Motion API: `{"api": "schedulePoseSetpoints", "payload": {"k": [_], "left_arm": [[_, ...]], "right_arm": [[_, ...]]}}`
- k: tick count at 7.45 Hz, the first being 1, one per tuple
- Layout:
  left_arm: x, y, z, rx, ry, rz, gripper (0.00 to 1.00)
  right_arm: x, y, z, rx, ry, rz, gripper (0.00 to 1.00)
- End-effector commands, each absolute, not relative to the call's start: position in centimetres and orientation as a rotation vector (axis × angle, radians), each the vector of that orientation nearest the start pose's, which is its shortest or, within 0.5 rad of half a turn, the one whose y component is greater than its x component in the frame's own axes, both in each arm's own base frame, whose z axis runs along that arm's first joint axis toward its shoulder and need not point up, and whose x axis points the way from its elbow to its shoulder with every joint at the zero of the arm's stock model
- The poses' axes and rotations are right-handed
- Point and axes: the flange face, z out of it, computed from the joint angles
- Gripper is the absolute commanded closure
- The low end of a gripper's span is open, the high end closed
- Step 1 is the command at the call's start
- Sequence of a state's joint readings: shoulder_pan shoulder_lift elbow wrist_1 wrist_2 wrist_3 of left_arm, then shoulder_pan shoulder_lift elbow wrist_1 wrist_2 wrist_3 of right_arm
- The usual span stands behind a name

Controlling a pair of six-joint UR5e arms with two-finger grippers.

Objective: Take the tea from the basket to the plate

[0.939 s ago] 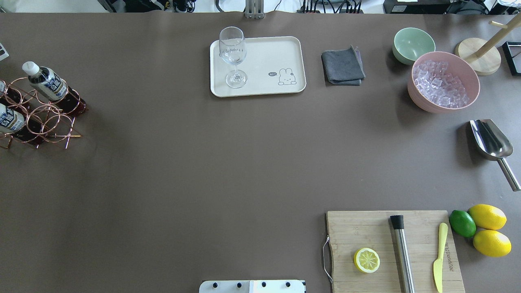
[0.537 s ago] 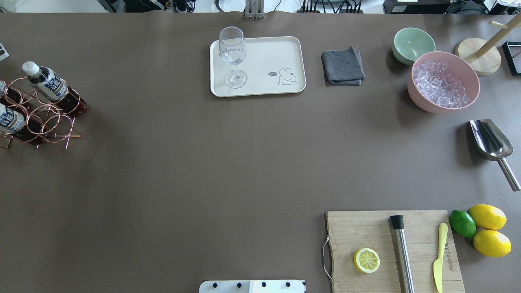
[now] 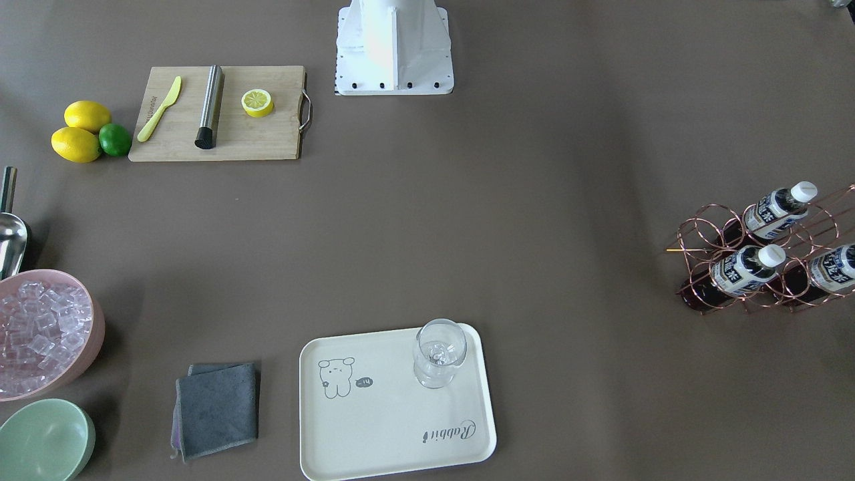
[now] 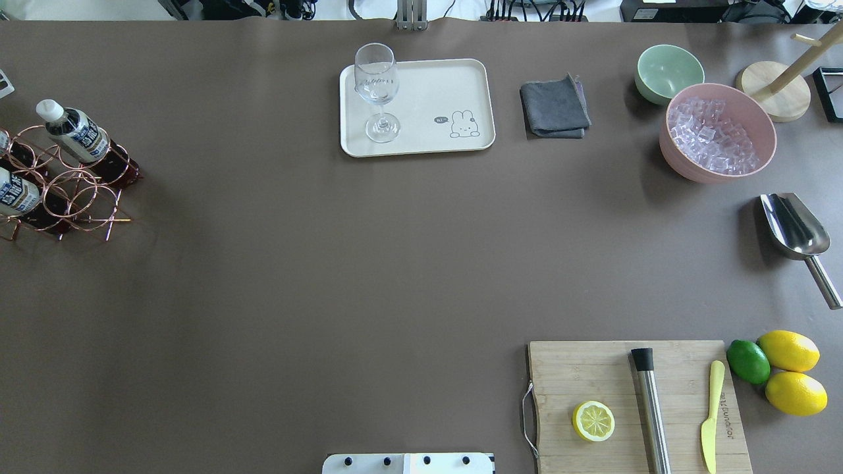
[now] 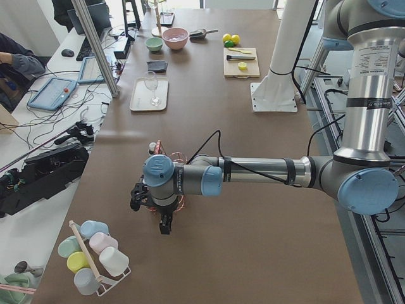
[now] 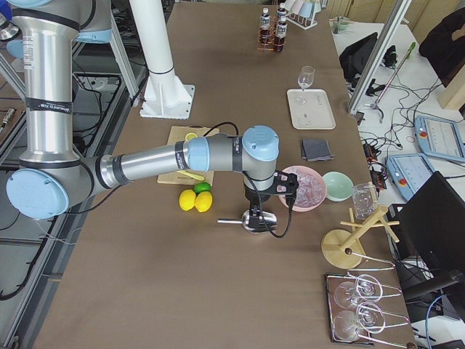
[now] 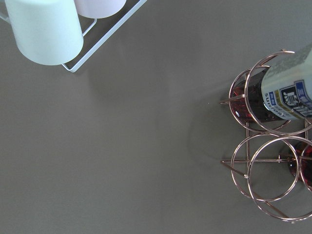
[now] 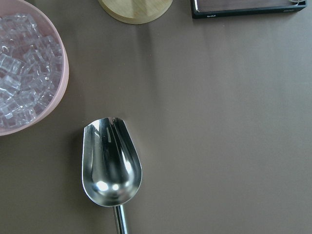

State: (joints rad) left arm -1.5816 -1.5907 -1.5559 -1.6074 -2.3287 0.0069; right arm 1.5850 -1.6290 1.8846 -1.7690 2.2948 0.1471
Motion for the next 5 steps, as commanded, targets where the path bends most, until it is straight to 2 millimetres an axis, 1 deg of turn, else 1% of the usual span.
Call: {"api": "schedulePoseSetpoints", "payload": {"k": [1,5], "left_arm": [[-7.2,-50.1,65.3,0.042,0.765,0.002,0.02],[-7.4,-50.2,63.7,0.035,0.770,-0.009,0.02]], "right_arm": [[7.2,-45.8,55.7,0.005,-0.725,0.129,0.00],[6.6,-45.9,55.7,0.000,-0.719,0.118,0.00]]}}
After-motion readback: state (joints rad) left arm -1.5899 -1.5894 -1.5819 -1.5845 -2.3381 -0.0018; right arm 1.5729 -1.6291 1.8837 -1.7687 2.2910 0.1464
